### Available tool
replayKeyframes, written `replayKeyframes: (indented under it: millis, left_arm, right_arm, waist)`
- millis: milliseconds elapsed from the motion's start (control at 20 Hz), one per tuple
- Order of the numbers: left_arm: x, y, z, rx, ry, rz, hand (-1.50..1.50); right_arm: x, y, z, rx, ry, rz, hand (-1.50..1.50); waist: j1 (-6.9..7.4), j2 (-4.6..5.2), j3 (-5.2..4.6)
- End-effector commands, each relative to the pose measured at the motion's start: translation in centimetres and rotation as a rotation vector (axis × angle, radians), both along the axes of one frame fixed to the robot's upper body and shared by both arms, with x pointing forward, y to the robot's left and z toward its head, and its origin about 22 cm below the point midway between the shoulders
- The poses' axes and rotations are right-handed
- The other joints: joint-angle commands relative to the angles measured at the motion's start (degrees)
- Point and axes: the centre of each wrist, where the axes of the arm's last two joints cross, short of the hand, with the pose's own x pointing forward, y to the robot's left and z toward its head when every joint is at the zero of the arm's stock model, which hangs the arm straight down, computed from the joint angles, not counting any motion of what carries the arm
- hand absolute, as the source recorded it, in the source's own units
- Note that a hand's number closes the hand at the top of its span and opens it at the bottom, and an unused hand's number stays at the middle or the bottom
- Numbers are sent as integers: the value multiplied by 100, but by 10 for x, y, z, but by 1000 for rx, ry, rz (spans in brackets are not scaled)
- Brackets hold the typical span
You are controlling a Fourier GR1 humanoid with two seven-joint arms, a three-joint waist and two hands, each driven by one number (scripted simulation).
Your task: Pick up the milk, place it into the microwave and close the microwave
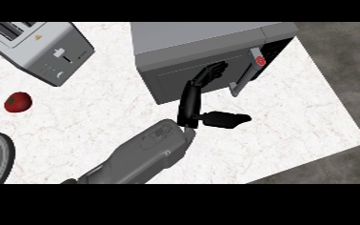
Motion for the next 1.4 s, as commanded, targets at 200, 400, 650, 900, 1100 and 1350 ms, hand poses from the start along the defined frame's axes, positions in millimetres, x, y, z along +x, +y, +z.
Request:
replayKeyframes:
  millis: [200,400,650,900,1100,1350]
  left_arm:
    - [26,2,16,-16,-30,92,-150]
    - [24,5,10,-29,-18,97,-150]
    - [21,2,10,-33,-30,87,-150]
    - [25,2,13,-38,-36,86,-150]
    - [26,3,12,-54,-34,93,-150]
    - [29,4,10,-46,-42,101,-150]
  right_arm:
    - [12,-3,11,-15,-25,-15,150]
    - [17,-3,16,-20,-34,-19,150]
    - [30,11,-33,295,91,133,-150]
    - [39,7,-35,331,158,163,-150]
    - [46,2,-40,353,199,182,-150]
    - [54,-5,-34,383,202,207,-150]
  waist:
    - [-1,86,4]
    - [3,112,-4]
    - [24,143,54]
    - [-2,161,20]
    - [6,184,20]
    - [-5,147,22]
